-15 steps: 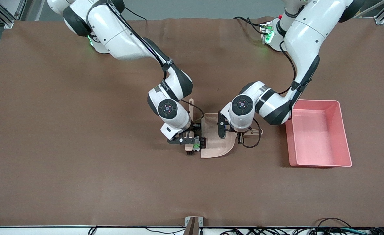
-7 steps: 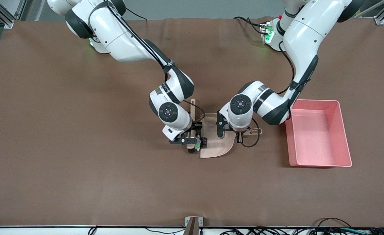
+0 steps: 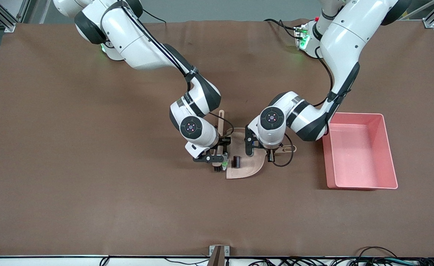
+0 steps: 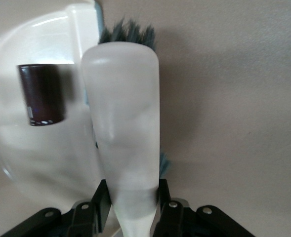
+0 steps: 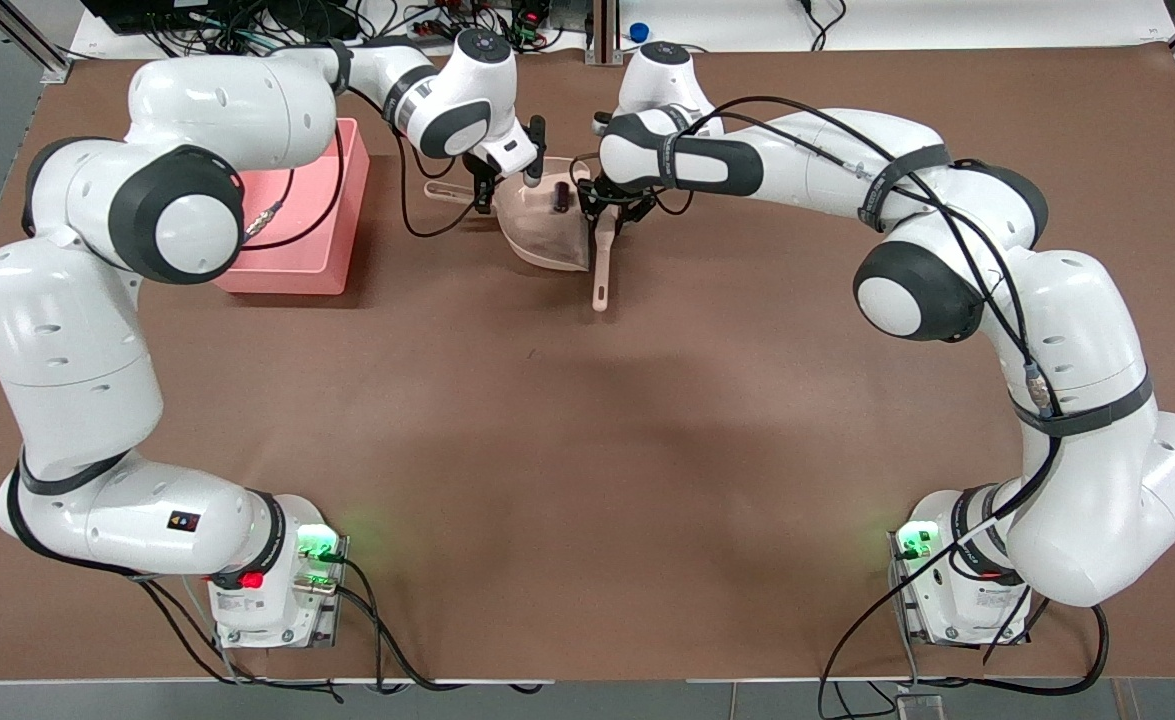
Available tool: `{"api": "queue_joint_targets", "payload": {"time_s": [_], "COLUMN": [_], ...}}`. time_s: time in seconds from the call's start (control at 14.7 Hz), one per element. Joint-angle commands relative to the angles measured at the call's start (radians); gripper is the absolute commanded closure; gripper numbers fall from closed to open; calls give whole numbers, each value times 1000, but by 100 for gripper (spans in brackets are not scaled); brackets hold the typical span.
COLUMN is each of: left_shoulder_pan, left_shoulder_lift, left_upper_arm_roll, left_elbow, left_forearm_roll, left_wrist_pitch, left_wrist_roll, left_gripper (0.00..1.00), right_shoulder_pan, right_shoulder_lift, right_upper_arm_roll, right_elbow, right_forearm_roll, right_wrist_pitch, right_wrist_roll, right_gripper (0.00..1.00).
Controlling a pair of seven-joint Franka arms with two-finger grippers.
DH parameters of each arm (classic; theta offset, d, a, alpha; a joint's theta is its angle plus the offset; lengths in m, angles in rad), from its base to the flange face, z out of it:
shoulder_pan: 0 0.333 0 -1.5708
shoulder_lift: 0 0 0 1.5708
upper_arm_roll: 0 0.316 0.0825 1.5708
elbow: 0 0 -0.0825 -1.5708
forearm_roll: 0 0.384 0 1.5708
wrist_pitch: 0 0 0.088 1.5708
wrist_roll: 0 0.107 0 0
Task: Clean e-waste and dump in bin
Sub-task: 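Sweep the switch and capacitor into the dustpan with the brush, then lift the dustpan with the left gripper while the right gripper withdraws the brush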
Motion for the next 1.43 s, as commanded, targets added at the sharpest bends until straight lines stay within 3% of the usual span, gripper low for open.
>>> {"api": "queue_joint_targets", "payload": {"time_s": [0.0, 0.88, 1.36], "left_shoulder_pan": [-17, -6, -5], "left_shoulder_lift": [30, 25, 28], "left_upper_arm_roll": [1, 9, 8], "left_elbow": [31, 31, 31], "left_forearm_roll": [15, 22, 29], "left_wrist_pitch": [-7, -44, -41], "left_wrist_roll": [-5, -5, -6], "left_gripper": [86, 86, 86], "right_shoulder_pan": [14, 62, -91], "right_shoulder_lift": [23, 49, 8], "right_upper_arm_roll": [5, 5, 2], "right_elbow": [47, 112, 108], "right_forearm_roll": [30, 76, 76], "right_wrist_pitch": [-15, -6, -119], "right_wrist_roll": [16, 55, -46], "right_gripper": [100, 100, 100]}}
